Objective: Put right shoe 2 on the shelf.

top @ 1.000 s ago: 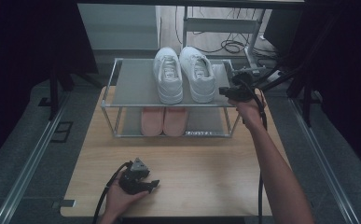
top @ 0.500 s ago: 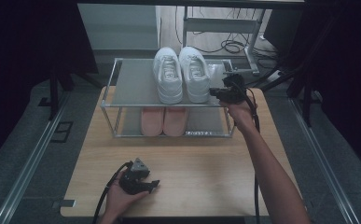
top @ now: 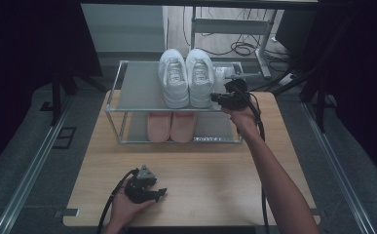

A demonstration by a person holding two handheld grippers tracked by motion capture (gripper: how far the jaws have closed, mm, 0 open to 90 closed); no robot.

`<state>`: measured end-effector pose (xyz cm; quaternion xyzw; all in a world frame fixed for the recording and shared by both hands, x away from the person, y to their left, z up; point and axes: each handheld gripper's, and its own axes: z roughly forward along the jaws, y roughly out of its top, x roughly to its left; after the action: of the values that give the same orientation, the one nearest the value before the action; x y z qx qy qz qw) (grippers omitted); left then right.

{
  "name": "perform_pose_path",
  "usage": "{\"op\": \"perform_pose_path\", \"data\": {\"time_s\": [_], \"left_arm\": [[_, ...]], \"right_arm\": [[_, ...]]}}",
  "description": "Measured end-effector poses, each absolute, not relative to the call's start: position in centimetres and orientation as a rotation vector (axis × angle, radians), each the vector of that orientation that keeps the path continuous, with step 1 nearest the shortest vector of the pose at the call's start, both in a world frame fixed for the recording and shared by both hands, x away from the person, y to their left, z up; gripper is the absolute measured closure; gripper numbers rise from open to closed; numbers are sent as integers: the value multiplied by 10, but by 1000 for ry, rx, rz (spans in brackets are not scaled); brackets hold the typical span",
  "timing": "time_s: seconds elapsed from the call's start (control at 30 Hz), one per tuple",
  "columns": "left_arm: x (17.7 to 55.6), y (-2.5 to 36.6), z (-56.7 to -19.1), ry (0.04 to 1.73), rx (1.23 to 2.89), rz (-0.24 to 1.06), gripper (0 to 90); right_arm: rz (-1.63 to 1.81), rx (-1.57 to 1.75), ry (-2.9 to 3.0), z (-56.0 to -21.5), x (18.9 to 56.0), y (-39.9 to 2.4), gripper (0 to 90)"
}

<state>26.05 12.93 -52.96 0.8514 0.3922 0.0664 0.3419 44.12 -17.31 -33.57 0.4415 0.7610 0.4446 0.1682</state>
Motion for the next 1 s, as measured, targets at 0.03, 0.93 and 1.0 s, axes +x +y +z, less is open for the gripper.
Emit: {"op": "perform_pose_path", "data": {"time_s": [0.03, 0.93, 1.0], "left_arm": [[261, 129, -530, 1019, 2215, 172, 421], [261, 130, -528, 1035, 2198, 162, 420], [261, 131, -529, 1031, 2200, 164, 420]], "right_arm": [[1263, 1253, 2162, -336, 441, -172, 900], [1290, 1238, 2160, -339, 435, -186, 894], [1308, 1240, 2150, -338, 432, -192, 887]]}}
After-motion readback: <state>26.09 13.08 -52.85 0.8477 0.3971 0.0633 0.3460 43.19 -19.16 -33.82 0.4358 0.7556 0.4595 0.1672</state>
